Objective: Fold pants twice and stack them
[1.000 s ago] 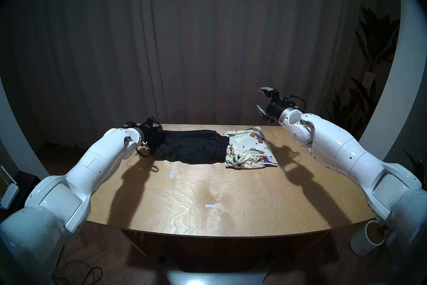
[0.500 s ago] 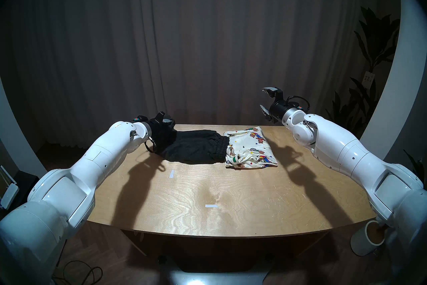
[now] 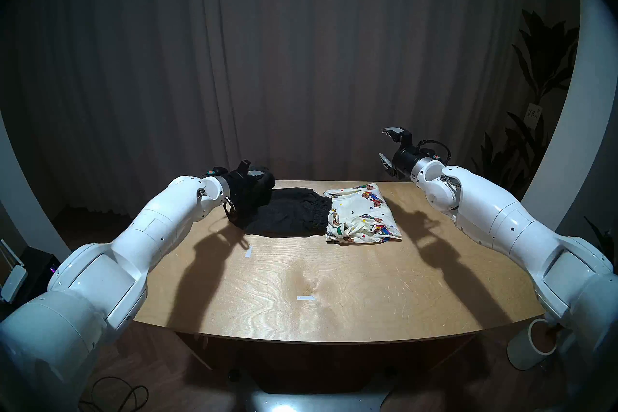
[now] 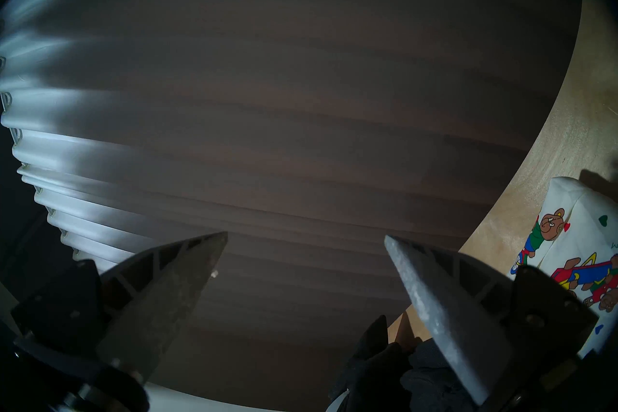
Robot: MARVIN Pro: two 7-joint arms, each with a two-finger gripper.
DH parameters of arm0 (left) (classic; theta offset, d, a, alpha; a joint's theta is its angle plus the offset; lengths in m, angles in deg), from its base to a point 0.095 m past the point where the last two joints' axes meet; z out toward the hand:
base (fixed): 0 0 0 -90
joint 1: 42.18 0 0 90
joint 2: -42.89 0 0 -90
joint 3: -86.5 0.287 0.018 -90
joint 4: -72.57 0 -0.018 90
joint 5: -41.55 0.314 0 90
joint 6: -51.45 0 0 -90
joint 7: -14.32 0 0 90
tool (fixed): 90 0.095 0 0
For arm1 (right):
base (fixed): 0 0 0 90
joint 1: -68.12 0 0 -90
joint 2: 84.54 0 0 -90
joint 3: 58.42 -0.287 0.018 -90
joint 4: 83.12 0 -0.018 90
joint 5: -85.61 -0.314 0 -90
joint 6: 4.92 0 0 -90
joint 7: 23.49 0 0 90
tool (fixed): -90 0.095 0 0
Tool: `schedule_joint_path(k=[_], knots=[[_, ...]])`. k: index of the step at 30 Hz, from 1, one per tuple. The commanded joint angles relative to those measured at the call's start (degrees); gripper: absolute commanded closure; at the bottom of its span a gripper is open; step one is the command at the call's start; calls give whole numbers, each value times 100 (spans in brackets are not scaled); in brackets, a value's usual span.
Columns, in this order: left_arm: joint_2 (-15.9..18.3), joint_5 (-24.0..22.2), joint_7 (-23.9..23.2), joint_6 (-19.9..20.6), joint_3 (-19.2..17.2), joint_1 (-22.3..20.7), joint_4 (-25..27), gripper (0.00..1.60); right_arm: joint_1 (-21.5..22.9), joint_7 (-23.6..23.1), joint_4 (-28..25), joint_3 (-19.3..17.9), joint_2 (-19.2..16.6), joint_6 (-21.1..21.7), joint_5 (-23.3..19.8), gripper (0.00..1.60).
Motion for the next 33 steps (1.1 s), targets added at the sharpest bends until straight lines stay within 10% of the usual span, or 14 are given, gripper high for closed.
schedule_joint_path(k=[1, 33], knots=[[-244, 128, -263, -76, 58, -222, 100, 160, 151, -92, 83, -49, 35, 57, 43, 0], [-181, 232, -406, -244, 163, 445, 1220, 160, 188, -233, 402, -110, 182, 295, 172, 0]])
